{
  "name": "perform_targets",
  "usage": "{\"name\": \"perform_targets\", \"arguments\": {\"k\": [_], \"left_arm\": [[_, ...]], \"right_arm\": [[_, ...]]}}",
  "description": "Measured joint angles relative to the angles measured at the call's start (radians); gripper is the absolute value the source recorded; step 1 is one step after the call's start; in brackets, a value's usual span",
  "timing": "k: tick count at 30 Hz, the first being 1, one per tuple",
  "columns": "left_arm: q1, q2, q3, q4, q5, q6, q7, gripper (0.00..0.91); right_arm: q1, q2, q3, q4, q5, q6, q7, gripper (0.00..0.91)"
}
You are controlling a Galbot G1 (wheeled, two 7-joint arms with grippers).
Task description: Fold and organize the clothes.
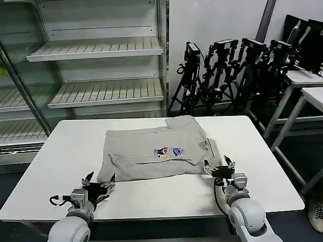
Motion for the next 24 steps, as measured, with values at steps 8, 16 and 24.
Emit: {"name": "perform_targets", "arguments": {"k": [8, 16, 24], "left_arm": [[0.0, -0.001, -0.001, 0.015, -0.012, -0.013, -0.001, 0.02], [-0.001, -0.005, -0.006, 0.025, -0.037, -0.017, 0.001, 0.01], [0.022, -0.013, -0.019, 0.006, -0.05, -0.019, 0.003, 0.02]], "right_arm": [[-0.013, -0.003, 0.0, -0.018, 0.038, -0.015, -0.002, 0.0], [-0.02, -0.004, -0.008, -0.019, 0.053, -0.014, -0.002, 0.0], [-0.049, -0.013, 0.002, 0.008, 0.06, -0.013, -0.003, 0.0]]}}
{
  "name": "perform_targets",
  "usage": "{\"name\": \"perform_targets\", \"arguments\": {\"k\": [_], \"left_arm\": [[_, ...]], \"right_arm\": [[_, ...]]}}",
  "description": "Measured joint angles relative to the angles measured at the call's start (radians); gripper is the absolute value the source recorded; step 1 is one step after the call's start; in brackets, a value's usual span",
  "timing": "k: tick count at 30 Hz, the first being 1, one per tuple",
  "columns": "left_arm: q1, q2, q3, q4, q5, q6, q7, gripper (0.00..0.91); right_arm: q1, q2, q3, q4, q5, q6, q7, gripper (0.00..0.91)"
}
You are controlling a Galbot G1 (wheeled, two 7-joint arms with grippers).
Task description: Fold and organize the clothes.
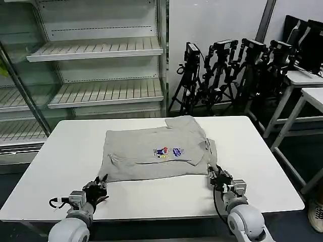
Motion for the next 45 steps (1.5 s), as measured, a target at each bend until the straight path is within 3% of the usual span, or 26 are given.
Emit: {"name": "perform_targets", "arguments": {"k": [15, 16, 17, 18, 19, 34, 45], "left_arm": [[0.162, -0.027, -0.042, -0.165, 0.03, -0.01, -0.016, 0.01], [0.18, -0.027, -0.046, -0.178, 0.033, -0.011, -0.018, 0.04], [0.2, -0.03, -0.05, -0.192, 0.037, -0.011, -0.021, 0.524], [0.218, -0.031, -0.054, -0.204, 0.041, -0.01, -0.025, 0.856], [0.235, -0.033, -0.057, -0.216, 0.044, -0.009, -0.028, 0.907], [0.368, -0.033, -0.103, -0.352, 0.058, 0.033, -0.053, 0.907], [0.236, 0.034, -0.125, -0.326, -0.033, 0.043, -0.081, 0.907]], "right_arm": [[-0.246, -0.041, 0.107, 0.217, -0.027, 0.015, 0.001, 0.0], [-0.268, -0.041, 0.115, 0.233, -0.031, 0.018, 0.0, 0.0], [-0.29, -0.041, 0.124, 0.249, -0.036, 0.02, 0.0, 0.322], [-0.315, -0.041, 0.133, 0.265, -0.043, 0.022, 0.0, 0.715], [-0.337, -0.041, 0.14, 0.278, -0.049, 0.023, 0.0, 0.907], [-0.455, -0.053, 0.23, 0.437, -0.065, 0.03, 0.023, 0.907], [-0.201, -0.081, 0.162, 0.347, 0.018, -0.02, 0.072, 0.907]]}}
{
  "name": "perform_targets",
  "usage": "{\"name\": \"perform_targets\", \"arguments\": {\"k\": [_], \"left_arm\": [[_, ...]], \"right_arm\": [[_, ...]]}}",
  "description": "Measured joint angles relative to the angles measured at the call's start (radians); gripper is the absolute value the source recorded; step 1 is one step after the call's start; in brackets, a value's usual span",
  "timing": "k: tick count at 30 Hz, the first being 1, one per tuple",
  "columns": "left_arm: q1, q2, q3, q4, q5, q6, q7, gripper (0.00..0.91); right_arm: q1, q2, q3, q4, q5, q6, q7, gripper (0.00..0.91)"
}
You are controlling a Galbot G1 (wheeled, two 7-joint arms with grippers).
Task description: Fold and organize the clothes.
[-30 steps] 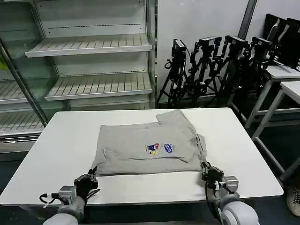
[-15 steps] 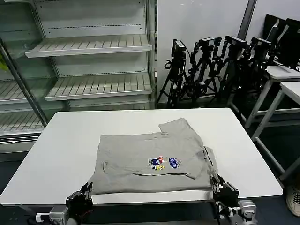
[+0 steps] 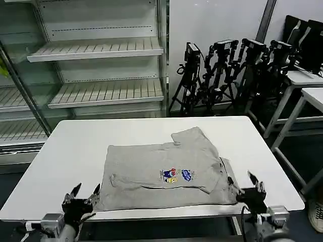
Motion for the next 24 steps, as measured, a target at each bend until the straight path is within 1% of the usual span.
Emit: {"name": "perform_targets", "arguments": {"k": [4, 11, 17, 24], "left_arm": [[-0.11, 0.034, 0.023, 0.065, -0.042, 0.002, -0.015, 0.907], [-0.334, 0.078, 0.104, 0.233, -0.08, 0.004, -0.021, 0.907], [-0.507, 0.081, 0.191, 0.391, -0.098, 0.006, -0.024, 0.907], [-0.653, 0.076, 0.287, 0.547, -0.111, 0.007, -0.023, 0.907]], "right_arm": [[0.156, 0.003, -0.073, -0.101, 0.021, -0.02, 0.01, 0.907], [0.411, 0.025, -0.192, -0.31, 0.036, -0.05, 0.014, 0.907], [0.605, 0.057, -0.28, -0.507, 0.034, -0.061, 0.01, 0.907], [0.785, 0.105, -0.348, -0.72, 0.016, -0.063, 0.003, 0.907]]}}
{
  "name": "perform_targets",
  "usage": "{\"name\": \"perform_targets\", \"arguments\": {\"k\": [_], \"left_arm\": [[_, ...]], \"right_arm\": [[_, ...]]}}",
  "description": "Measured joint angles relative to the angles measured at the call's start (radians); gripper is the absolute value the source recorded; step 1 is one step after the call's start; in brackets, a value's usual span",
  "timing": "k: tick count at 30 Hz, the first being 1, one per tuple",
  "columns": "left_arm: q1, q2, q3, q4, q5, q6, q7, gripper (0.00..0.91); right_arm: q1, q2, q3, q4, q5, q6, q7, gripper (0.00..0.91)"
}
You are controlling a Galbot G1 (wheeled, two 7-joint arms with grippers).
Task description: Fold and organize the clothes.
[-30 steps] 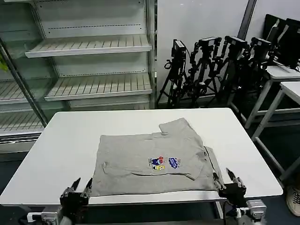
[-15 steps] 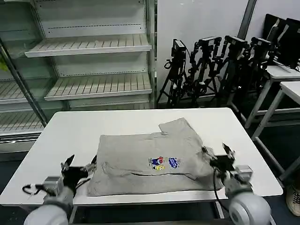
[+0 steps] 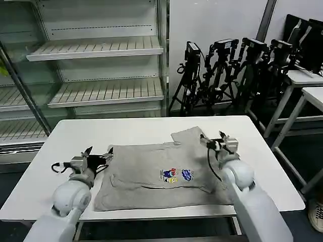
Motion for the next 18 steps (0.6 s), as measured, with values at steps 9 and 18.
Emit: {"name": "perform_targets", "arguments": {"k": [9, 18], "left_arm": [[-0.12, -0.018, 0.081, 0.159, -0.017, 0.0, 0.006, 0.907], [-0.17, -0.032, 0.111, 0.257, -0.05, -0.001, 0.006, 0.01]], "right_arm": [[0.139, 0.064, -0.026, -0.223, -0.024, 0.005, -0.003, 0.907], [0.194, 0.113, -0.053, -0.381, -0.048, 0.008, -0.018, 0.725]]}}
